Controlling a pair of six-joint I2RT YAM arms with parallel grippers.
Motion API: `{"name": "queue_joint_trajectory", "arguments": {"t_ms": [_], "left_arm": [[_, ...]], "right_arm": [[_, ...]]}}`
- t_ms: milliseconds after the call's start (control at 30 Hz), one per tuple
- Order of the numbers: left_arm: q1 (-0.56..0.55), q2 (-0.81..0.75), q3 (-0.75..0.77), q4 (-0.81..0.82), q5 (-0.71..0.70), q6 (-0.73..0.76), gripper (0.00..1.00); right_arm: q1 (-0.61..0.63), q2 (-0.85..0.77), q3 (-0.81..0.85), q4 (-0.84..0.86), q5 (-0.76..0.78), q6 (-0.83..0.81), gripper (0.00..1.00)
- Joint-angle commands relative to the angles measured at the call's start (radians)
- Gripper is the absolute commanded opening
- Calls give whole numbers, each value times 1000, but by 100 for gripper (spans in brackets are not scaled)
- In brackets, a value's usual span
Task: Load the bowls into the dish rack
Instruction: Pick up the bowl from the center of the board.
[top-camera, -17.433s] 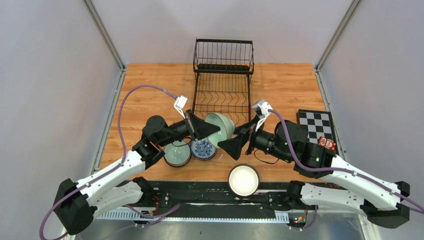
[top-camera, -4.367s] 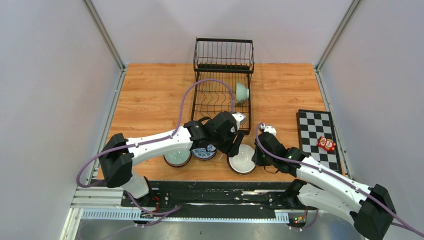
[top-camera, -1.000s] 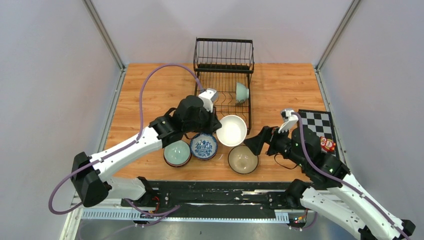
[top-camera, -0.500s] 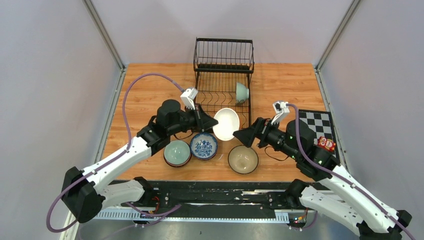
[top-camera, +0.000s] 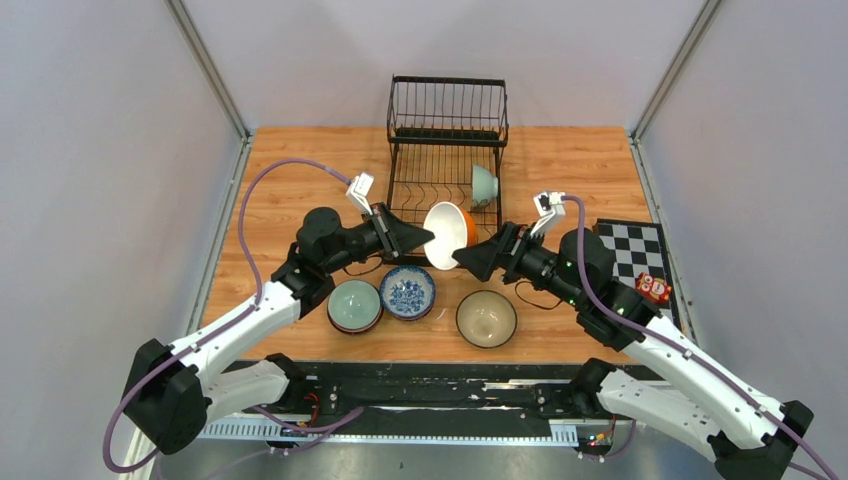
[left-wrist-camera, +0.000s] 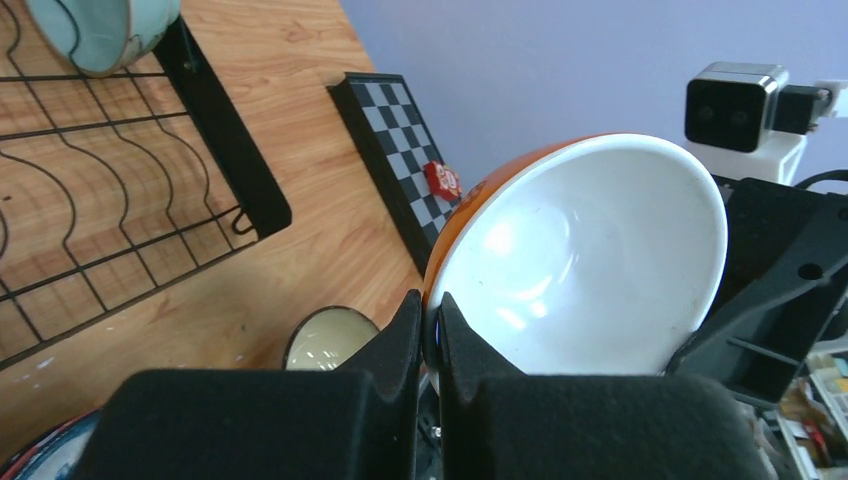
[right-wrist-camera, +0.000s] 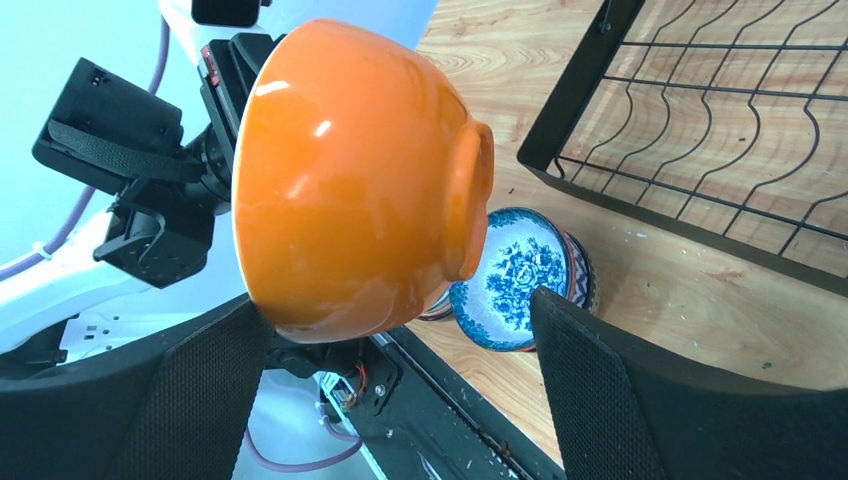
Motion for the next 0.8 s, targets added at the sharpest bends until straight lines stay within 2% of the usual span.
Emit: {"name": "queue_joint_trajectory", "arguments": {"t_ms": [0, 367, 767], "left_arm": [[7, -8, -30, 161, 48, -84, 0], [9, -3, -41, 174, 50, -86, 0], [9, -14, -25, 137, 40, -55, 0]], "right_arm": [[-11, 10, 38, 69, -7, -4, 97], [-10, 34, 75, 95, -23, -18, 94], [-4, 51, 111, 96, -32, -27, 86]]}}
